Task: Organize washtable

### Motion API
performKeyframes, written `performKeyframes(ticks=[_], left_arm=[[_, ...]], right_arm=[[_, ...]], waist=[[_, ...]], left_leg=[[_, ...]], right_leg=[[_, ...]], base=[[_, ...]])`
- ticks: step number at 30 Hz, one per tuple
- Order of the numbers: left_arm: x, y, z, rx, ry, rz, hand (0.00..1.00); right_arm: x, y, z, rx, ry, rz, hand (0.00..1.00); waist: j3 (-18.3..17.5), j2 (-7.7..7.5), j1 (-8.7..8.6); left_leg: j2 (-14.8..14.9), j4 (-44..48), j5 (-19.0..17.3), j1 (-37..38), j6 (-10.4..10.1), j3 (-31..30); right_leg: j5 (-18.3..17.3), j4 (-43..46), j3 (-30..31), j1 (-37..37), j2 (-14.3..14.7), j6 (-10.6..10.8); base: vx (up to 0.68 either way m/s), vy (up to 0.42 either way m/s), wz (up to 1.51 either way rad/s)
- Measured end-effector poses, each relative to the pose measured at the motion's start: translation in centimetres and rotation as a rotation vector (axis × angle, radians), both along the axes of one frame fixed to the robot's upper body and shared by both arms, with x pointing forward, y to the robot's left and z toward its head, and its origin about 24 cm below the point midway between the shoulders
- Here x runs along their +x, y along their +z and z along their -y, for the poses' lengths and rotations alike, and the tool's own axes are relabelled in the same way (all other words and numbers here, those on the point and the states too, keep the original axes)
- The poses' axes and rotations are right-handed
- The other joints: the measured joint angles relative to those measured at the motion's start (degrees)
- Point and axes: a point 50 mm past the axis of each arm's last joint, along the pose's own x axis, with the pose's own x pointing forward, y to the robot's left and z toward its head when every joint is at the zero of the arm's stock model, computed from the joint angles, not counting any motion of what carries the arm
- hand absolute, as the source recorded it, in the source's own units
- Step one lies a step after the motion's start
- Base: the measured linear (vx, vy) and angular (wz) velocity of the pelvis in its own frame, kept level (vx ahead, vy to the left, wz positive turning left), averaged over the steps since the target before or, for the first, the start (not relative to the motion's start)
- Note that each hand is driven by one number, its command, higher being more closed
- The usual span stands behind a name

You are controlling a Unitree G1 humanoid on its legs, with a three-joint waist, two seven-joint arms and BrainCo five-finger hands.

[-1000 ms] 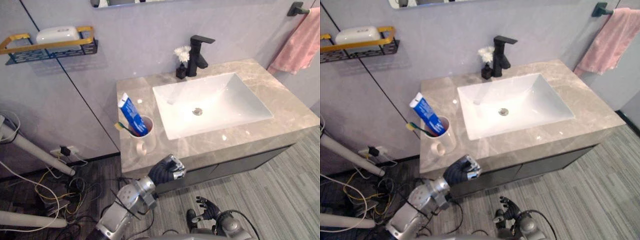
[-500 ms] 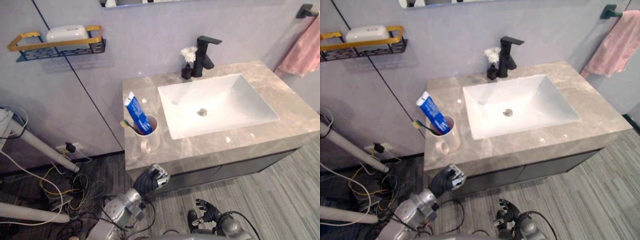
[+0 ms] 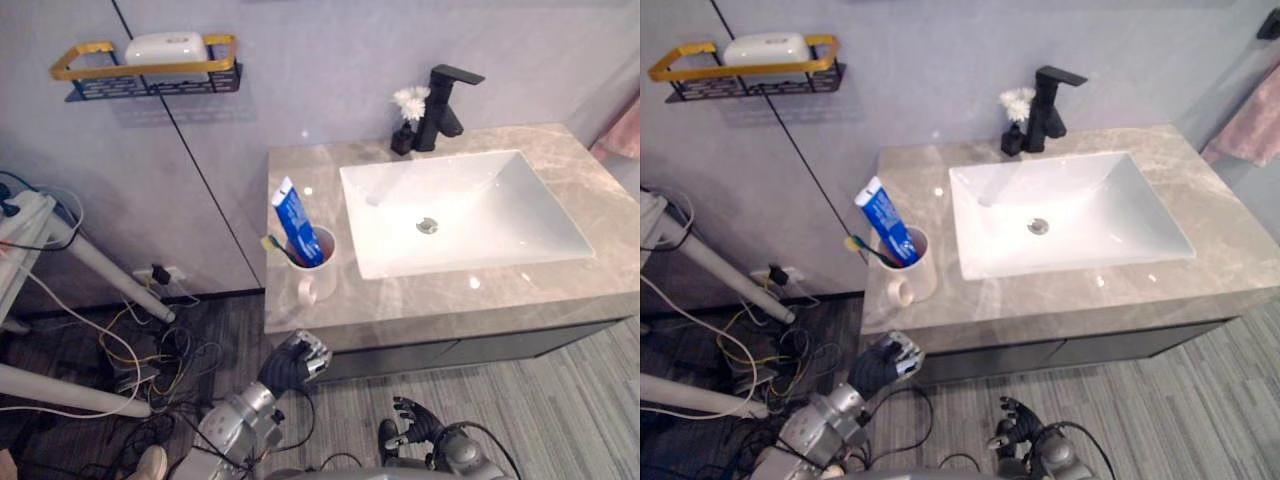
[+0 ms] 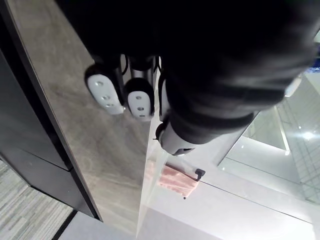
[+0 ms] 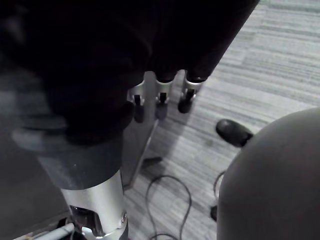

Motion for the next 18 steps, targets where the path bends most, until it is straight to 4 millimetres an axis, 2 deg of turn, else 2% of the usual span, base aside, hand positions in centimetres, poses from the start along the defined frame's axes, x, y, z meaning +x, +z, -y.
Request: performKeyframes(ticks=[8,14,18], left_arm=[[0.6,0.3,-0.6,-0.002,0.087,0.018,1.00],[0.8,0.7,-0.1,-0.035,0.116,0.037,1.00],[1.0,2.4,0.3,-0.068,0.107,0.118,1.00]], right_arm=[[0.1,0.1,0.3,0.004,-0.041,0.007,0.00],[-0.1,0.0,0.2,0.011,-0.048,0.002,0.00],[-0.1,-0.1,-0.1,0.019,-0.048,0.001,0.00]], waist=[[0.07,-0.11,0.59],[0.12,-0.16,0.88],[0.33,-0.36,0.87]], left_leg=[[0.00,-0.03,0.20,0.03,-0.08,-0.63],[0.08,-0.30,0.24,0.50,-0.15,-0.82],[0.12,-0.67,0.31,0.83,-0.26,-0.68]], right_leg=[[-0.06,0.01,-0.67,0.29,0.00,-0.09],[-0.16,0.00,-0.85,0.91,0.02,-0.23],[-0.19,0.00,-0.71,0.98,0.07,-0.28]], base=[[-0.01,-0.005,0.03],[-0.02,-0.004,0.01],[0.00,0.000,0.00]])
